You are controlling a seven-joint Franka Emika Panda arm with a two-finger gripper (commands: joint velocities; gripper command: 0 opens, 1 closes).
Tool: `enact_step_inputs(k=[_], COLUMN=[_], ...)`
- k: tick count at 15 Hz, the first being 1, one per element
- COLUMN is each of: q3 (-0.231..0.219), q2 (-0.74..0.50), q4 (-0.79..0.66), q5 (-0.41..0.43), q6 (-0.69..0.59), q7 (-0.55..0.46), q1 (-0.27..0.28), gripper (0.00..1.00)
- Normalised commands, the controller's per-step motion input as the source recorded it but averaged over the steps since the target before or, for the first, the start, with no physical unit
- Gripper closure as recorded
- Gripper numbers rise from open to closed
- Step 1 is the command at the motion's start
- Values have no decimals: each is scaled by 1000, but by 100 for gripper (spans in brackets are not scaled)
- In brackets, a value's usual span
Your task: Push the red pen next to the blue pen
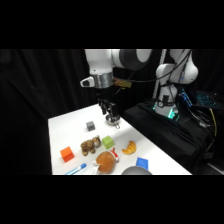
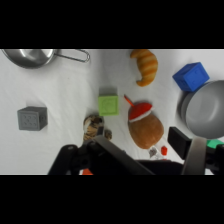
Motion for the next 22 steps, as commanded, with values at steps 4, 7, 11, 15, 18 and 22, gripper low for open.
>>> enact_step_inputs(k=[4,7,11,15,18,22], q3=[37,76,79,33,-6,-21], q2=[135,368,505,587,643,615], q4=[146,412,609,767,932,1000], q5=[-12,-45,-89,-143,-135,-117], q6=[17,40,7,-69,-156,-238], q7=[61,122,181,192,174,186], q1=[8,67,118,127,109,135], gripper=[0,0,0,0,0,0])
